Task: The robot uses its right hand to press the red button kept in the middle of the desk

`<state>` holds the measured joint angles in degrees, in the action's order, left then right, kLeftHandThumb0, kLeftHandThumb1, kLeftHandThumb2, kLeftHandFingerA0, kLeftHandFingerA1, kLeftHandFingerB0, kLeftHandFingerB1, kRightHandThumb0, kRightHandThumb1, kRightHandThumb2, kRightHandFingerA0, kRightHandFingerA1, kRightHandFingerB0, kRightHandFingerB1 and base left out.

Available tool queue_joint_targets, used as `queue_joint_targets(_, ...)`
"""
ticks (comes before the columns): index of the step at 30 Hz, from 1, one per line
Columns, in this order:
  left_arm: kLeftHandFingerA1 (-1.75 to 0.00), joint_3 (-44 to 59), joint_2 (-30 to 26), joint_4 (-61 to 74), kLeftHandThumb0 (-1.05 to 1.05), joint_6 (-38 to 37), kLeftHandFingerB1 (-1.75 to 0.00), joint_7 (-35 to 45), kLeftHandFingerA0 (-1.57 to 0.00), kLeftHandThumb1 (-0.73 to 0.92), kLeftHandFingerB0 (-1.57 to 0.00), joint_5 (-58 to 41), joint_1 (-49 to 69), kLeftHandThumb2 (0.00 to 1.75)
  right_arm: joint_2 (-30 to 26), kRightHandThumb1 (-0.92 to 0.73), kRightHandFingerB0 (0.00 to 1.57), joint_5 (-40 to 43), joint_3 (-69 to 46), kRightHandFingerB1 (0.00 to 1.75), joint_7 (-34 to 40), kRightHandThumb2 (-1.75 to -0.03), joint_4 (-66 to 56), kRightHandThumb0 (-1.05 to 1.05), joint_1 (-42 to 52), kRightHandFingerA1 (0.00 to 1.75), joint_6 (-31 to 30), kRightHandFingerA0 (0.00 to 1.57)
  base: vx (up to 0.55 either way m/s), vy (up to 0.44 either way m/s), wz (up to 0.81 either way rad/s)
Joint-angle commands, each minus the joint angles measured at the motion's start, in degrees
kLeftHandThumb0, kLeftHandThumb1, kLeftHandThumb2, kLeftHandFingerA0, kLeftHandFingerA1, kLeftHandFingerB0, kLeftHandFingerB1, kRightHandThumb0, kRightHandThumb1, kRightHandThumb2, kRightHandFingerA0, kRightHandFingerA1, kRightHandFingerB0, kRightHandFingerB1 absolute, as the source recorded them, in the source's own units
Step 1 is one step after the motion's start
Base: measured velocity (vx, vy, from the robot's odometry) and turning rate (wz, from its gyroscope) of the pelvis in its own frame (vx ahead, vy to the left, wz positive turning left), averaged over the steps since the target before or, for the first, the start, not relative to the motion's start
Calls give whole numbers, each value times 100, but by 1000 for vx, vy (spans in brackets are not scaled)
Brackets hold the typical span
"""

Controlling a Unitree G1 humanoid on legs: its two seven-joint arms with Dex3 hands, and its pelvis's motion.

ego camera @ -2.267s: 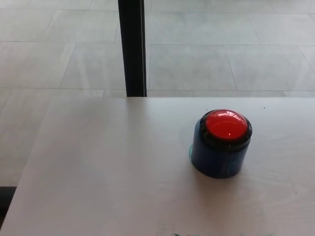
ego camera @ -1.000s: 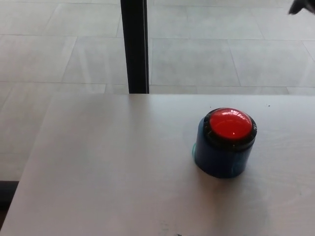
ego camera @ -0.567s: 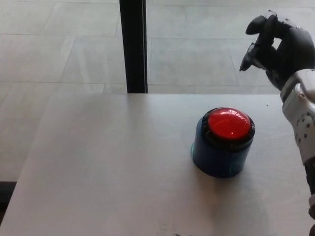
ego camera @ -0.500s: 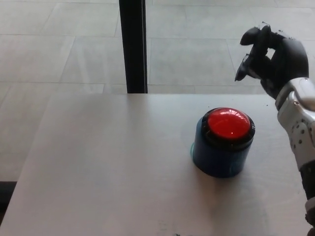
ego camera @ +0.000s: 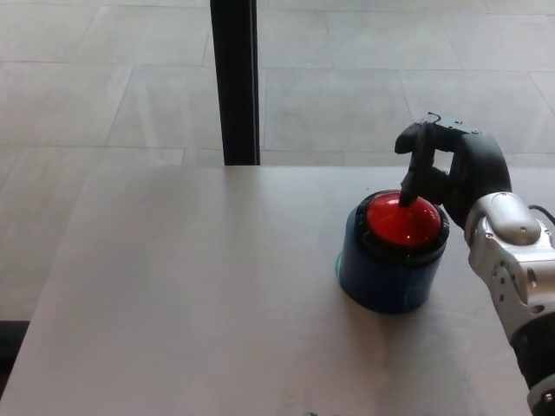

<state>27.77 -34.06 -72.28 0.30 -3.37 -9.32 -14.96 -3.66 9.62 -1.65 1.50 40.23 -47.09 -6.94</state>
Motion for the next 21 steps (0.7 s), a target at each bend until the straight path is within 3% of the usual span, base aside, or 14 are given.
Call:
queue_joint_targets(1, -98, -75, -97, -20, -54, 65, -82, -61, -41, 88, -27, 4, 30, 106, -28, -46, 83, -291, 57, 157, -74, -130, 183, -14, 110, 175, 205, 101, 0, 0, 0)
queue_joint_targets(4, -95, -154, -122, -20, -55, 36, -82, -28, -41, 86, -31, 47, 47, 110, -12, -45, 84, -317, 51, 156, -87, -132, 174, -16, 142, 175, 235, 102, 0, 0, 0)
queue_joint_targets(5, -96, -112, -112, -33, -55, 60, -78, -61, -40, 85, -22, -8, 26, 109, -16, -44, 86, -348, 69, 156, -78, -133, 140, -17, 182, 175, 214, 103, 0, 0, 0)
queue_joint_targets(7, -98, -71, -105, -51, -55, 40, -78, -24, -40, 87, -21, -64, 26, 107, -42, -46, 85, -418, 128, 158, -109, -130, 56, -17, 262, 175, 129, 101, 0, 0, 0)
queue_joint_targets(8, -96, -141, -113, -32, -54, 23, -84, -23, -39, 88, -29, 3, 43, 109, -44, -48, 84, -444, 148, 158, -109, -128, 24, -15, 297, 175, 82, 100, 0, 0, 0)
queue_joint_targets(12, -95, -88, -91, -19, -54, -14, -79, 9, -37, 87, -22, -67, 64, 109, -16, -47, 81, -555, 222, 158, -40, -127, -9, -16, 439, 175, 17, 96, 0, 0, 0)
queue_joint_targets(14, -94, -216, -120, -53, -54, 10, -81, -57, -42, 88, -31, 61, 44, 109, -12, -47, 81, -605, 254, 158, -23, -129, -9, -15, 486, 175, 50, 97, 0, 0, 0)
queue_joint_targets(18, -98, -64, -99, -17, -55, -7, -79, 27, -37, 89, -19, -129, 69, 106, 46, -48, 82, -531, 153, 156, -19, -131, 108, -16, 675, 175, 132, 100, 0, 0, 0)
queue_joint_targets(21, -97, -91, -99, -4, -56, -2, -80, -12, -39, 87, -23, -89, 69, 110, 141, -48, 82, -404, 12, 157, -26, -128, 201, -16, 811, 175, 235, 100, 0, 0, 0)
